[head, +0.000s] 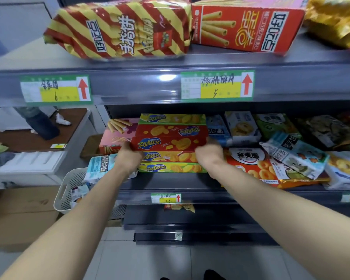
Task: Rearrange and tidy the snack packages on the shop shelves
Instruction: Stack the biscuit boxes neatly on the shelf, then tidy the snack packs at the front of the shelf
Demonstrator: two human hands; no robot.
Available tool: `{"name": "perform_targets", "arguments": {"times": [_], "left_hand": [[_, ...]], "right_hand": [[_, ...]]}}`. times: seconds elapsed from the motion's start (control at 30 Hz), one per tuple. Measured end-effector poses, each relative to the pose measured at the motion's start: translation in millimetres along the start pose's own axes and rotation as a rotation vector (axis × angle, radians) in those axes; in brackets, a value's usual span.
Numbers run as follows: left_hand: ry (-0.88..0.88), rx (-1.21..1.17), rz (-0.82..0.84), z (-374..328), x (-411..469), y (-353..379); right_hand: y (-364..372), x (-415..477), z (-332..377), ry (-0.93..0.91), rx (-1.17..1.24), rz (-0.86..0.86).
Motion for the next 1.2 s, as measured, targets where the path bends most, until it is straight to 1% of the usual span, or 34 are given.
{"name": "perform_targets", "arguments": {"times": [0.1, 0.2, 0.3, 0.47, 0.6, 0.77, 0.93, 1.1, 1.2], "left_hand": [[-0.024, 0.063, 0.005, -0.2, -2.8, -0.6], [0.004, 0.178, -0.065, -8.7, -10.2, -3.1], [0.084, 0.327, -0.106, -34.3, -29.3, 3.9], [0.235, 0.383, -0.028, -75.2, -68.1, 37.3], [0.308, 0.361, 0.066, -104.9, -107.9, 75.9], [0.439, 0.378, 0.137, -156.3, -163.4, 135.6], [0.563, 0.421, 0.184, -201.9, -219.6, 196.7], [0.635, 0.427, 0.238, -233.9, -263.0, 249.1], [0.642, 0.447, 0.249, -248.4, -283.4, 273.3]], "right_hand": [[-1.1, -7.8, 2.4, -0.04, -0.051, -0.009], [-5.8, -18.9, 6.1, -0.09, -0.097, 0.012], [-14.4, -30.2, 7.2, -0.157, -0.113, 0.029], [-40.2, -52.3, 0.4, -0.241, -0.124, 0.035], [-78.5, -68.7, -19.3, -0.253, -0.103, 0.024], [-142.8, -95.2, -51.7, -0.278, -0.082, -0.009], [-214.1, -124.9, -84.2, -0.286, -0.154, -0.04], [-278.1, -142.9, -117.9, -0.275, -0.203, -0.085], [-305.6, -152.4, -138.0, -0.264, -0.208, -0.074]]}}
Point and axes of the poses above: each hand's wrist, its own x-axis towards the middle knuckle, its own y-axis out of the palm, z = x × y, the point moved 7 cm from there along x, towards the middle knuckle, and after that the axes turned 6 degrees about z, right-handed, at the moved point
